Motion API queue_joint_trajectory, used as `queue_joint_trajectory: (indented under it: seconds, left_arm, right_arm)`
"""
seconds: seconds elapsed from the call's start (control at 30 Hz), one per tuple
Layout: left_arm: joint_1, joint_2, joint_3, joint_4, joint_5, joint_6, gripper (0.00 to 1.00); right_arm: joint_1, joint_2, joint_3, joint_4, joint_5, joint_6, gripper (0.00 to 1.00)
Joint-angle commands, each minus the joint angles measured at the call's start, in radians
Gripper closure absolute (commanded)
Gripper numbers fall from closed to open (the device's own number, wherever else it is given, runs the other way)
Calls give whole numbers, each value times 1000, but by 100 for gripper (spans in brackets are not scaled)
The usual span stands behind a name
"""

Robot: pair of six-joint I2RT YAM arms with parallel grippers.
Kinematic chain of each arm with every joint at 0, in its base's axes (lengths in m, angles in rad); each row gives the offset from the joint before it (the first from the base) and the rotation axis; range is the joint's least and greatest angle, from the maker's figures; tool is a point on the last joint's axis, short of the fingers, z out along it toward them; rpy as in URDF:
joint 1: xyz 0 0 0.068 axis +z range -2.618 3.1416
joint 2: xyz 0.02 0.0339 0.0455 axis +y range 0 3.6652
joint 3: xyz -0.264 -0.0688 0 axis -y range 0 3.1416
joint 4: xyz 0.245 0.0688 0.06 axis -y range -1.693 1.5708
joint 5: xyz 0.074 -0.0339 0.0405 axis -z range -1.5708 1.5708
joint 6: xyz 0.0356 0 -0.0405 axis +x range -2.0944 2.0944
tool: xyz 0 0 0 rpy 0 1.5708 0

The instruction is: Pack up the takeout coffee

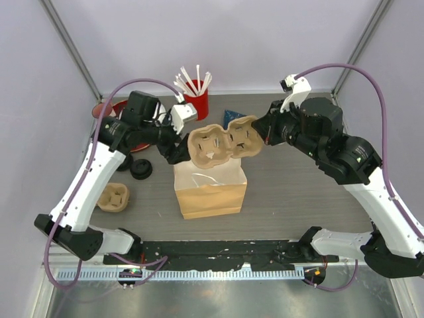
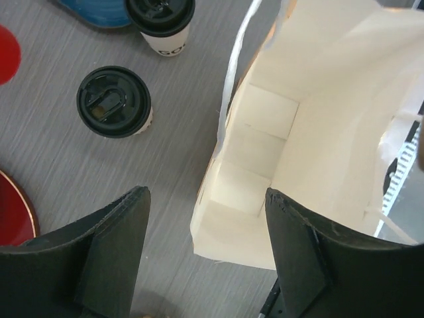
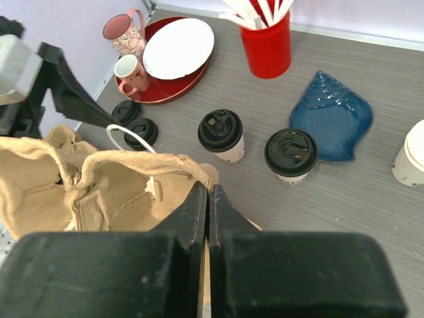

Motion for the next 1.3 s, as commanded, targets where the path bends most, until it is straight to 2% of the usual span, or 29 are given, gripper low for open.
queue_joint_trajectory:
  seconds: [0.0, 0.13, 0.23, 0.27, 0.37, 0.5, 0.7, 0.93, 1.13, 1.27]
  left_arm:
    - [-7, 31, -30, -9, 39, 127, 28]
    - [-7, 41, -85, -31, 39, 161, 37]
    - [-7, 54, -87, -28, 36, 143, 58]
    - [-7, 57, -82, -23, 34, 118, 77]
    - [-7, 51, -77, -4, 22, 53, 100]
    - [-8, 9, -100, 29, -18, -15, 100]
    - [-10, -44, -154, 47, 27, -49, 100]
    - [-10, -61, -172, 47, 42, -93, 100]
    - [-10, -45, -169, 87, -76, -216, 100]
    - [-16, -47, -171, 89, -43, -227, 100]
  right_arm:
    - [-27, -20, 14, 19, -134, -2, 99]
    - [-41, -18, 36, -15, -152, -22, 99]
    - [-49, -23, 45, -29, -158, -22, 99]
    - [-49, -23, 45, -36, -161, -26, 99]
    - [-49, -20, 44, -55, -199, -43, 99]
    - [-49, 31, 59, -84, -247, -88, 99]
    - [-49, 101, 50, -33, -289, -69, 99]
    - [-49, 110, -47, 48, -301, -86, 99]
    - [-50, 109, -116, 21, -387, -96, 99]
    - [-49, 109, -121, -21, -376, -88, 99]
